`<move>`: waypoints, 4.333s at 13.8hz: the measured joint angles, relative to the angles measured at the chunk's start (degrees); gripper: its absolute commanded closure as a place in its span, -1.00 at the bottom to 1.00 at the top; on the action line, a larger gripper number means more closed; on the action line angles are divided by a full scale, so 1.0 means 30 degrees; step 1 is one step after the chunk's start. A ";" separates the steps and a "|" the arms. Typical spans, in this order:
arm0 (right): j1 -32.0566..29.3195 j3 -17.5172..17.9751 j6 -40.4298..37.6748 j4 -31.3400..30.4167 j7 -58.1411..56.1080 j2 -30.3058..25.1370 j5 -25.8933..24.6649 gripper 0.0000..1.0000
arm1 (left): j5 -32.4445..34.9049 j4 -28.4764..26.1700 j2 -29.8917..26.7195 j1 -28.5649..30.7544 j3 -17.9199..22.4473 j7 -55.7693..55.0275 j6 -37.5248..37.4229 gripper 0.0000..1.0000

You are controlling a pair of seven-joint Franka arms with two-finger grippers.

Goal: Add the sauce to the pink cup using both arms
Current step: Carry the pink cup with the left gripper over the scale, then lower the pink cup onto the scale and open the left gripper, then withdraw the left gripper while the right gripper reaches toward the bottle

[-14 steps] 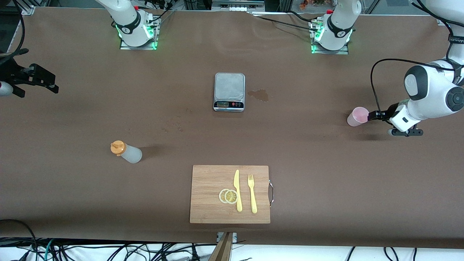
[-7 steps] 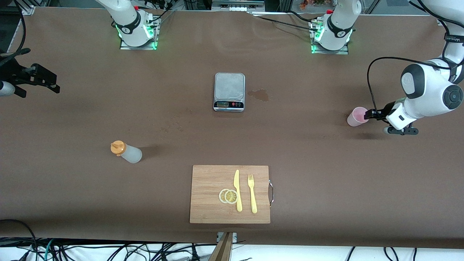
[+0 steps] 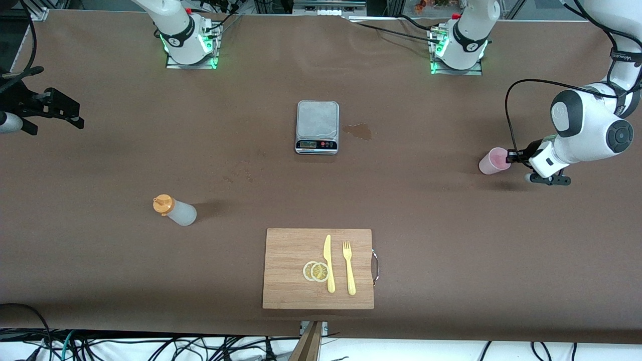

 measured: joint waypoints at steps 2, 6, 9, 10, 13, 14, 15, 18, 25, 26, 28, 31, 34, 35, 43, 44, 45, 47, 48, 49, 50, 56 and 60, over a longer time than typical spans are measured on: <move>0.0002 0.0005 -0.0154 0.0000 -0.0006 0.0000 0.0000 -1.00 | -0.0002 0.0283 -0.0046 -0.0020 -0.0092 0.0001 0.0067 1.00; 0.0074 0.0031 -0.0341 -0.0021 -0.0013 0.0004 -0.0001 -1.00 | -0.0156 0.3652 -0.0674 -0.0120 -0.1907 -0.1080 -0.2754 1.00; 0.0098 0.0047 -0.0477 -0.0032 -0.0016 0.0004 -0.0001 -1.00 | -0.0232 0.5976 -0.0898 -0.0277 -0.4869 -0.4647 -0.4888 1.00; 0.0120 0.0057 -0.0506 -0.0041 -0.0016 0.0004 -0.0001 -1.00 | -0.0246 0.6094 -0.0874 -0.0314 -0.6121 -0.6210 -0.5204 1.00; 0.0376 0.0103 -0.0518 -0.0068 -0.0018 0.0008 -0.0001 -1.00 | -0.0275 0.5952 -0.0594 -0.0778 -1.0296 -1.1533 -0.5413 1.00; 0.0440 0.0106 -0.0528 -0.0072 -0.0018 0.0005 -0.0001 -1.00 | -0.0282 0.5914 -0.0441 -0.1191 -1.1430 -1.3214 -0.5402 1.00; 0.0463 0.0112 -0.0595 -0.0073 -0.0018 -0.0001 -0.0001 -1.00 | -0.0287 0.5906 -0.0259 -0.1957 -1.2201 -1.4784 -0.5229 1.00; 0.0466 0.0114 -0.0855 -0.0072 -0.0018 -0.0008 -0.0001 -1.00 | -0.0292 0.5822 0.0556 -0.5554 -1.2620 -1.8858 -0.3524 1.00; 0.0469 0.0116 -0.0877 -0.0074 -0.0018 -0.0007 -0.0001 -1.00 | 0.2491 0.5652 0.4196 -0.9821 -1.2480 -2.3709 -0.0505 0.54; 0.0469 0.0116 -0.0877 -0.0074 -0.0018 -0.0008 -0.0001 -1.00 | 0.2635 0.5669 0.4438 -0.9824 -1.2472 -2.3791 -0.0448 -0.48; 0.0469 0.0116 -0.0877 -0.0074 -0.0019 -0.0008 -0.0001 -1.00 | 0.2650 0.5810 0.4464 -0.9793 -1.2426 -2.3793 -0.0447 -1.00; 0.0467 0.0115 -0.0877 -0.0074 -0.0073 -0.0008 -0.0001 -1.00 | 0.2656 0.6050 0.4431 -0.9657 -1.2379 -2.3835 -0.0447 -1.00; 0.0464 0.0107 -0.0878 -0.0071 -0.0155 -0.0015 -0.0001 -1.00 | 0.2656 0.6440 0.3908 -0.9211 -1.2347 -2.3996 -0.0463 -1.00; 0.0462 0.0093 -0.0867 -0.0057 -0.0205 -0.0025 -0.0002 -1.00 | 0.2656 0.6510 0.3555 -0.8943 -1.2334 -2.4086 -0.0586 -1.00; 0.0434 -0.0079 -0.0843 0.0362 -0.0289 -0.0123 -0.0011 -1.00 | 0.3159 0.9611 0.1952 -0.4359 -1.1537 -2.2432 -0.4918 -0.99; 0.0421 -0.0207 -0.0843 0.0362 -0.0291 -0.0129 -0.0013 -1.00 | 0.3399 0.9925 0.1970 -0.3892 -1.1146 -2.2081 -0.4918 -1.00; 0.0408 -0.0384 -0.0844 0.0362 -0.0297 -0.0135 -0.0009 -1.00 | 0.3509 1.0230 0.1975 -0.3484 -1.0835 -2.1877 -0.4919 -0.99; 0.0389 -0.0580 -0.0845 0.0362 -0.0384 -0.0134 -0.0002 -1.00 | 0.3585 1.0824 0.1976 -0.2703 -1.0347 -2.1695 -0.4923 -0.99; 0.0399 -0.0578 -0.0855 0.0361 -0.0397 -0.0122 0.0002 -1.00 | 0.3586 1.1140 0.1973 -0.2372 -1.0182 -2.1554 -0.4953 -0.99; 0.0408 -0.0574 -0.0855 0.0360 -0.0397 -0.0101 0.0004 -1.00 | 0.3590 1.1554 0.1971 -0.2118 -0.9996 -2.1506 -0.5201 -0.99; 0.0408 -0.0574 -0.0855 0.0359 -0.0455 -0.0082 0.0004 -1.00 | 0.3596 1.1972 0.1947 -0.1908 -0.9822 -2.1419 -0.5631 -0.99; 0.0469 -0.0472 -0.0777 0.0353 -0.4884 -0.0044 0.0018 -1.00 | 0.3594 1.2294 -0.0342 -0.2333 -0.6123 -1.7649 -0.8189 -1.00; 0.0440 -0.0498 -0.0626 0.0326 -0.9718 0.0175 0.1673 -1.00 | 0.2470 1.1788 -0.2654 -0.4536 -0.2299 -1.5095 -0.9391 -1.00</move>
